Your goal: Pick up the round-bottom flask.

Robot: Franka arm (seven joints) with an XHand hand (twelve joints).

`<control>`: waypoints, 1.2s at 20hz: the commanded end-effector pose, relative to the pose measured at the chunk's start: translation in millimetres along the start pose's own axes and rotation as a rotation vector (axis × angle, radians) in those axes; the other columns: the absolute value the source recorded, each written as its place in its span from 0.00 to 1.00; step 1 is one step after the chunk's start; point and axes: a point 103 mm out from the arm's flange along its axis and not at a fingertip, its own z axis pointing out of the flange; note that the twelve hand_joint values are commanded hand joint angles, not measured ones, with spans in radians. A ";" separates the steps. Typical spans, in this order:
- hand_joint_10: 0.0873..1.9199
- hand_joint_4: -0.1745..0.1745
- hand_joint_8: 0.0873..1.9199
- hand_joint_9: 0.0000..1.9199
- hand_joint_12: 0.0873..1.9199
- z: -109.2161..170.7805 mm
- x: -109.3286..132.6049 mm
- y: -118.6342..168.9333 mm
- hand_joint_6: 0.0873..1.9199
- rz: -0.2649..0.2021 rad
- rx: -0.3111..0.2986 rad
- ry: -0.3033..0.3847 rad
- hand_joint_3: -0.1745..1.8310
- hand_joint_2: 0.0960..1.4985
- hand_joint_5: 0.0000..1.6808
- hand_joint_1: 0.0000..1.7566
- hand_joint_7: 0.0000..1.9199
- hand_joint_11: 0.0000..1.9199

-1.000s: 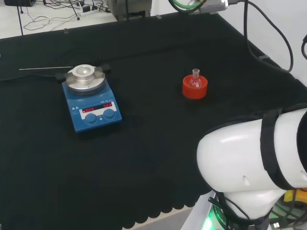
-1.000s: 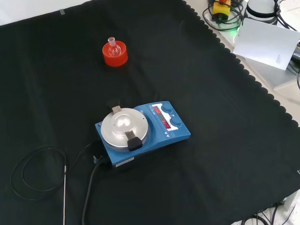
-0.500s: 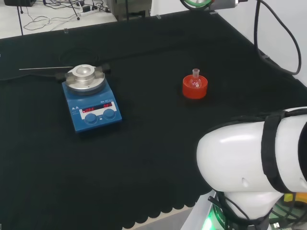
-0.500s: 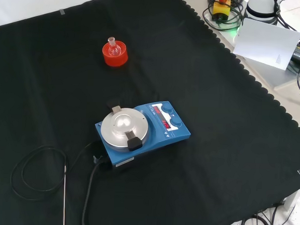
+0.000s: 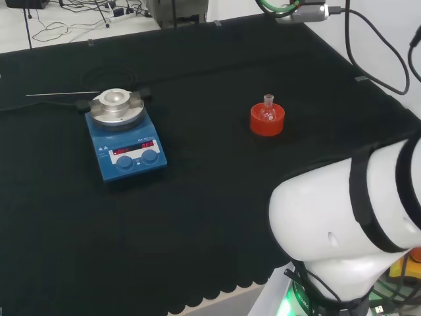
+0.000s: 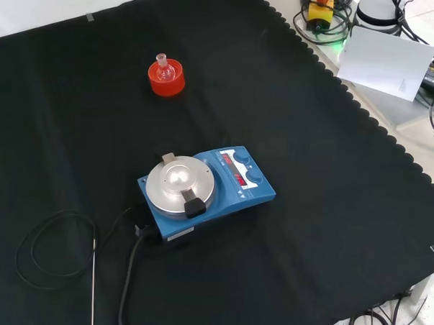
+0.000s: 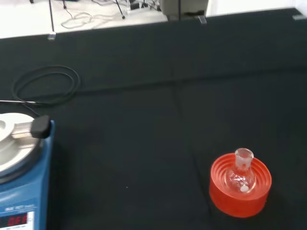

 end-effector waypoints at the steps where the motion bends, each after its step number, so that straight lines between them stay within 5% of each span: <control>1: 0.29 0.47 0.27 0.15 0.72 40.4 -58.5 69.3 0.04 0.065 0.024 0.048 0.21 0.83 0.25 0.11 0.08 0.01; 11: 0.30 0.45 0.27 0.15 0.72 114.9 -91.1 125.2 0.04 0.102 0.124 0.114 0.20 0.79 0.25 0.18 0.09 0.01; 24: 0.31 0.45 0.29 0.18 0.72 195.9 -98.4 166.8 0.02 0.111 0.199 0.160 0.20 0.68 0.28 0.29 0.11 0.03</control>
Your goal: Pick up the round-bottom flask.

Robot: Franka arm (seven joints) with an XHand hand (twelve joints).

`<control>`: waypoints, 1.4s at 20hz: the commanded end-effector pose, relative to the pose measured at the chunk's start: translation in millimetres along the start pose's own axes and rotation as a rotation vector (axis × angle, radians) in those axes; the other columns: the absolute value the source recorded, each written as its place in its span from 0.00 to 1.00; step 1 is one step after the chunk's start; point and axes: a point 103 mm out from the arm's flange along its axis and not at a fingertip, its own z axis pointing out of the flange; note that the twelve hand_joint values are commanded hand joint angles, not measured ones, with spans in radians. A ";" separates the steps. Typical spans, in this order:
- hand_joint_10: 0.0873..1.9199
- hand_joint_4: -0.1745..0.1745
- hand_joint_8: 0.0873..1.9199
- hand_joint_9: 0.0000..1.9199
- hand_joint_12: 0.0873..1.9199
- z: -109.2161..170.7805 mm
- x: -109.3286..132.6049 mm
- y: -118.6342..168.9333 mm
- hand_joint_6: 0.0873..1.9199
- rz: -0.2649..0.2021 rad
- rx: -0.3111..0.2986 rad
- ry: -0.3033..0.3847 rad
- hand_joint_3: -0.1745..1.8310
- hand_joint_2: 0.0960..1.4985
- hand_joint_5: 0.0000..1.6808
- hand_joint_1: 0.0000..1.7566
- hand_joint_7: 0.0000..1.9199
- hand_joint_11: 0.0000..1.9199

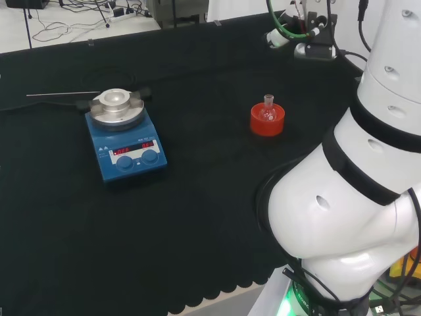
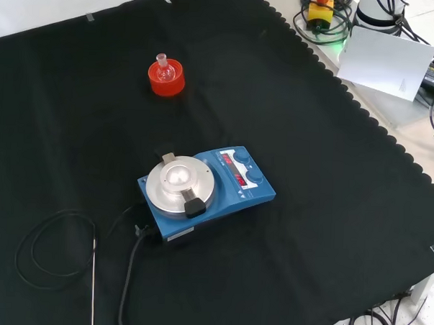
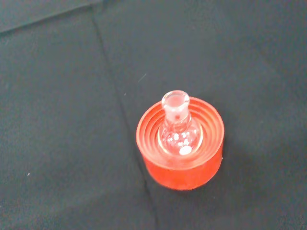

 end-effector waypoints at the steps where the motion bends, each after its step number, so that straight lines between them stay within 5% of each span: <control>1: 0.31 0.45 0.29 0.18 0.72 57.0 9.6 62.9 0.01 -0.049 0.023 0.063 0.22 0.66 0.28 0.30 0.11 0.03; 12: 0.31 0.45 0.30 0.19 0.72 91.3 11.0 77.4 0.00 -0.047 0.100 0.036 0.34 0.49 0.30 0.41 0.11 0.05; 28: 0.31 0.43 0.30 0.19 0.72 126.7 -2.3 61.6 0.00 -0.023 0.155 0.079 0.39 0.43 0.32 0.44 0.11 0.06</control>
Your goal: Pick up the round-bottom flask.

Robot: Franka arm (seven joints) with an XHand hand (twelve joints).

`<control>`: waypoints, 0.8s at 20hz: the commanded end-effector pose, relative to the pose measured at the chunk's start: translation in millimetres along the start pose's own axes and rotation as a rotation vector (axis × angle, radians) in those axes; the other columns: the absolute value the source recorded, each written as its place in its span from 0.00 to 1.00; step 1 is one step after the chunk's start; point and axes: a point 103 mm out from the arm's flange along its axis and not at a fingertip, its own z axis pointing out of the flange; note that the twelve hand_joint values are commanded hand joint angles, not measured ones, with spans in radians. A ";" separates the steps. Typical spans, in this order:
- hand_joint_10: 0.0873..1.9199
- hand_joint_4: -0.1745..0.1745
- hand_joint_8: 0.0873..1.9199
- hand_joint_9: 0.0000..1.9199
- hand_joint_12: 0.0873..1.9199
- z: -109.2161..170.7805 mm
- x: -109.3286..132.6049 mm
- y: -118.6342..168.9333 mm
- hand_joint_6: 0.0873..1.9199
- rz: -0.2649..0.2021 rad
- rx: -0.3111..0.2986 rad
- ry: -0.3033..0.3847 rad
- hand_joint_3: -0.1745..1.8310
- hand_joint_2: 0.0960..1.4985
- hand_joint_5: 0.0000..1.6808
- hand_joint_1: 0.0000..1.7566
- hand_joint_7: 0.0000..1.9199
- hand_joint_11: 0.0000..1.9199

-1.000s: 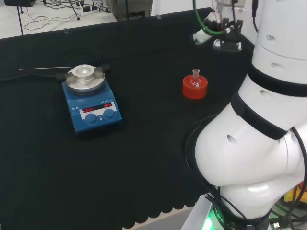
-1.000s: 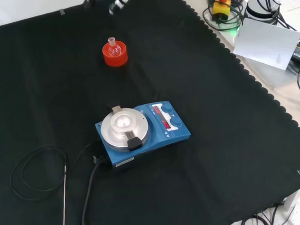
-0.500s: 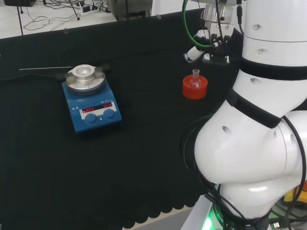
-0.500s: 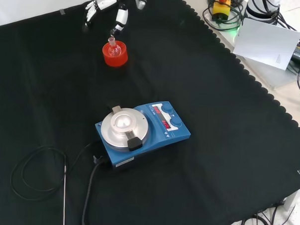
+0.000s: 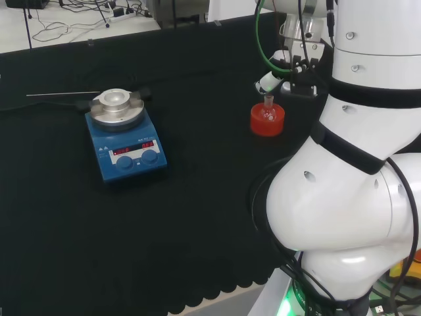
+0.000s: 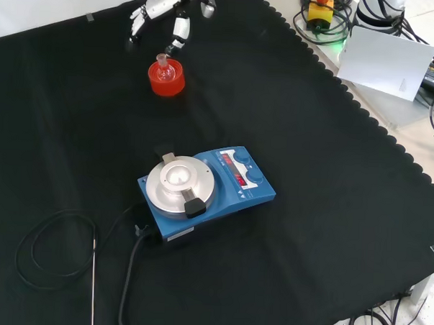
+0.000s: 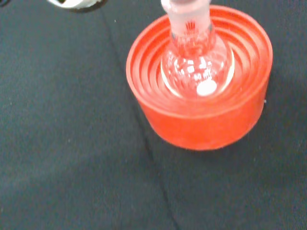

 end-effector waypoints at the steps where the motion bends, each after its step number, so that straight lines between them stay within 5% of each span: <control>1: 0.31 0.43 0.30 0.19 0.72 14.2 -2.7 -4.1 0.00 0.003 0.020 0.013 0.39 0.43 0.32 0.44 0.11 0.06; 16: 0.31 0.41 0.30 0.20 0.72 39.4 -23.6 3.4 0.00 0.051 0.012 -0.005 0.41 0.39 0.34 0.49 0.11 0.07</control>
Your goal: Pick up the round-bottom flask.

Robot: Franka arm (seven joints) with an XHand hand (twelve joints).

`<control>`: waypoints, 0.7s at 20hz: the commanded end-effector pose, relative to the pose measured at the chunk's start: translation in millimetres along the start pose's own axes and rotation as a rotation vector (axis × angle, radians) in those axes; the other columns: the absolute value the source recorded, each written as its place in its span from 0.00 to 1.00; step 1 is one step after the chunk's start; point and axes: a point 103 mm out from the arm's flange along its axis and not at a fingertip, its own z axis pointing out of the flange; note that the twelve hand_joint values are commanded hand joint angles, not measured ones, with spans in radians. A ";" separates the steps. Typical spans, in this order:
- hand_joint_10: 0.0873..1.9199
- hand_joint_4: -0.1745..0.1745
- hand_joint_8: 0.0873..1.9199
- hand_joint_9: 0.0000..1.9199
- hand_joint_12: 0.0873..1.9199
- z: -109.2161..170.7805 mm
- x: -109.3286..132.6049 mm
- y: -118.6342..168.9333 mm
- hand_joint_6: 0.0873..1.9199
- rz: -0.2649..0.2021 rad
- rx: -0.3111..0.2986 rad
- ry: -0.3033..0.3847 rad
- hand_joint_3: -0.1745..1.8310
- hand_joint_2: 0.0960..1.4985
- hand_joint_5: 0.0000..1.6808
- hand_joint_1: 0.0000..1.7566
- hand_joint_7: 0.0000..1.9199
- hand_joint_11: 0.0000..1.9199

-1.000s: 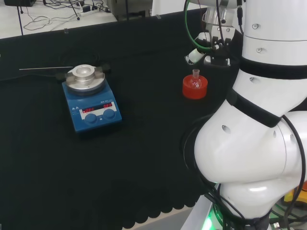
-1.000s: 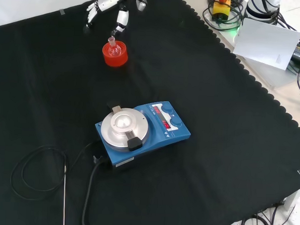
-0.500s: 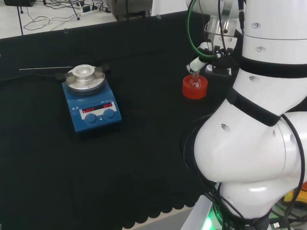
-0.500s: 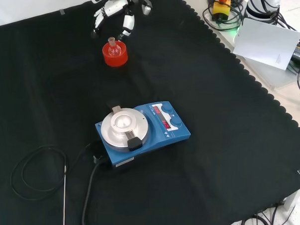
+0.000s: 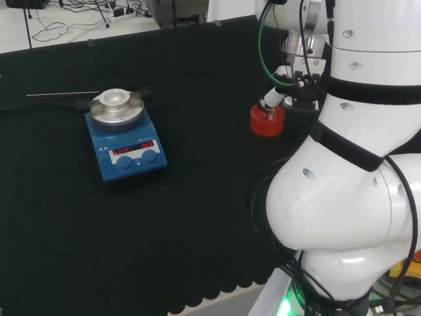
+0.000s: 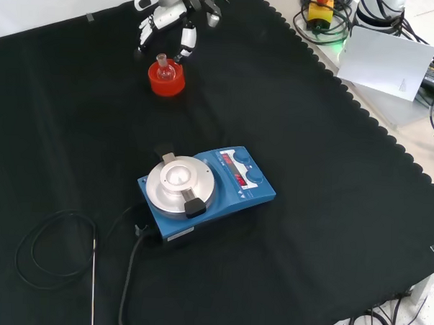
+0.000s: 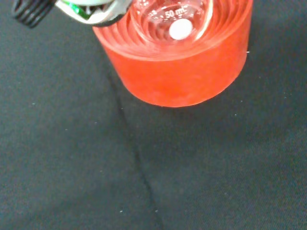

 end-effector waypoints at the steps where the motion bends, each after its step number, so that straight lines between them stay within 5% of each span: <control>1: 0.31 0.40 0.30 0.20 0.72 7.6 -8.4 3.2 0.00 0.018 -0.008 0.005 0.41 0.39 0.34 0.49 0.11 0.07; 14: 0.31 0.34 0.30 0.21 0.71 11.5 -5.3 11.0 0.03 0.004 -0.101 -0.014 0.44 0.38 0.43 0.49 0.11 0.11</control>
